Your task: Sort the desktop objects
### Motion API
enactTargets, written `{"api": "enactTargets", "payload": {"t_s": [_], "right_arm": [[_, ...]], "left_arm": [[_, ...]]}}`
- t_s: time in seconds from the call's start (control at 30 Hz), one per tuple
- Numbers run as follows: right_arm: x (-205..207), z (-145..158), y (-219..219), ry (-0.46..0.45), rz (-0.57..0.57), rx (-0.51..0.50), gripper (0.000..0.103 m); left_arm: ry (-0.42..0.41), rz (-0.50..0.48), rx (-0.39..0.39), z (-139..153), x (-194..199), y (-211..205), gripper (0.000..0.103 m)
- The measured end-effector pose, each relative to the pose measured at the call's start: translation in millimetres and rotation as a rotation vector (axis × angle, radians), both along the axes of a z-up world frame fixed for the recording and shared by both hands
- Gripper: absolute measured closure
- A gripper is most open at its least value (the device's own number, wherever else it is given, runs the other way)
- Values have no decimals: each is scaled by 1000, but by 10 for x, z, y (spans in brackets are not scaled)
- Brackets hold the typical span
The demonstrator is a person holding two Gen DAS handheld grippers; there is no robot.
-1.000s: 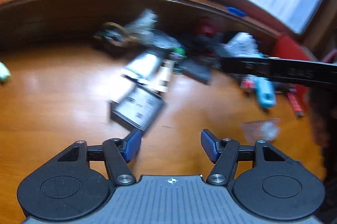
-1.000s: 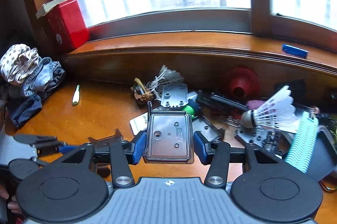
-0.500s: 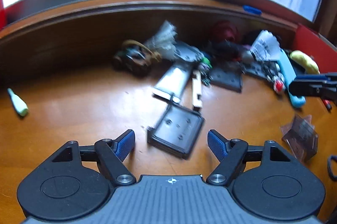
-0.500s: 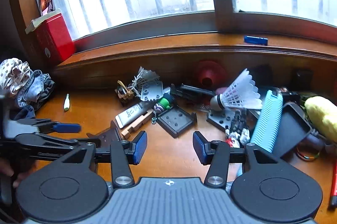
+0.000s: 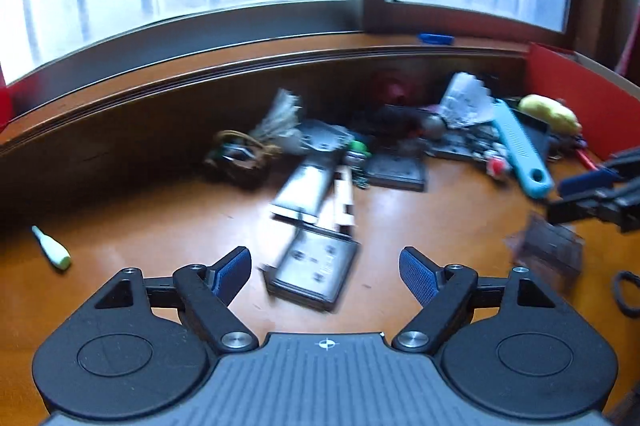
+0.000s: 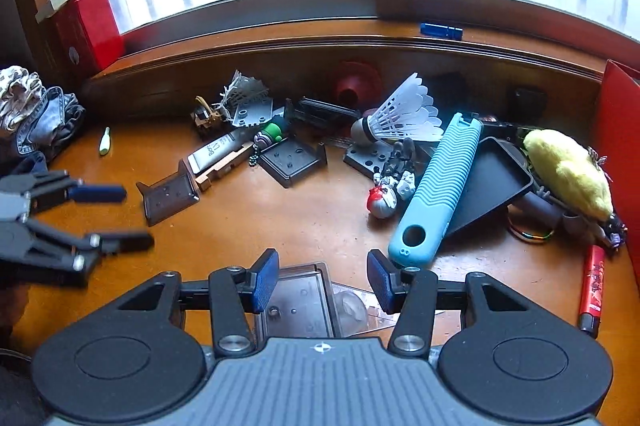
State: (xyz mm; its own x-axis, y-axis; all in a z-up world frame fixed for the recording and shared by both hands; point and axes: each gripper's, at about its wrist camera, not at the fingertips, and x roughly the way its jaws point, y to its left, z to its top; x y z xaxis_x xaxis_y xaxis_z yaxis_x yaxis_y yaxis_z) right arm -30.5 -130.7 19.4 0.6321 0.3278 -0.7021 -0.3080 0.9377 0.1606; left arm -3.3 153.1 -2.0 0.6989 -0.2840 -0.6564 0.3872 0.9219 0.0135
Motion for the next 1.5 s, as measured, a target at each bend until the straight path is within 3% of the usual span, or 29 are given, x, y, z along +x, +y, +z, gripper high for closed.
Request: {"api": "enactTargets", "payload": {"t_s": [0.1, 0.33, 0.43, 0.67, 0.8, 1.13, 1.33, 1.5], "right_arm": [[-12, -4, 56, 2, 17, 11, 51], [-91, 49, 14, -18, 7, -11, 51], [-96, 19, -31, -4, 0, -17, 51], [-160, -41, -31, 6, 44, -28, 47], [-153, -100, -35, 29, 55, -20, 46], [-145, -172, -45, 23, 23, 16, 38], [-171, -137, 53, -1, 53, -24, 35], [-237, -55, 145, -47, 98, -53, 35]], "left_arm": [[85, 0, 10, -140, 216, 28, 23], [178, -209, -176, -130, -134, -204, 22], [143, -266, -126, -93, -305, -380, 21], [7, -177, 52, -81, -210, -301, 12], [2, -266, 142, -186, -45, -350, 9], [22, -374, 78, -266, 14, -461, 6], [36, -374, 26, -274, -63, -494, 26], [37, -357, 16, -269, -106, -508, 30]]}}
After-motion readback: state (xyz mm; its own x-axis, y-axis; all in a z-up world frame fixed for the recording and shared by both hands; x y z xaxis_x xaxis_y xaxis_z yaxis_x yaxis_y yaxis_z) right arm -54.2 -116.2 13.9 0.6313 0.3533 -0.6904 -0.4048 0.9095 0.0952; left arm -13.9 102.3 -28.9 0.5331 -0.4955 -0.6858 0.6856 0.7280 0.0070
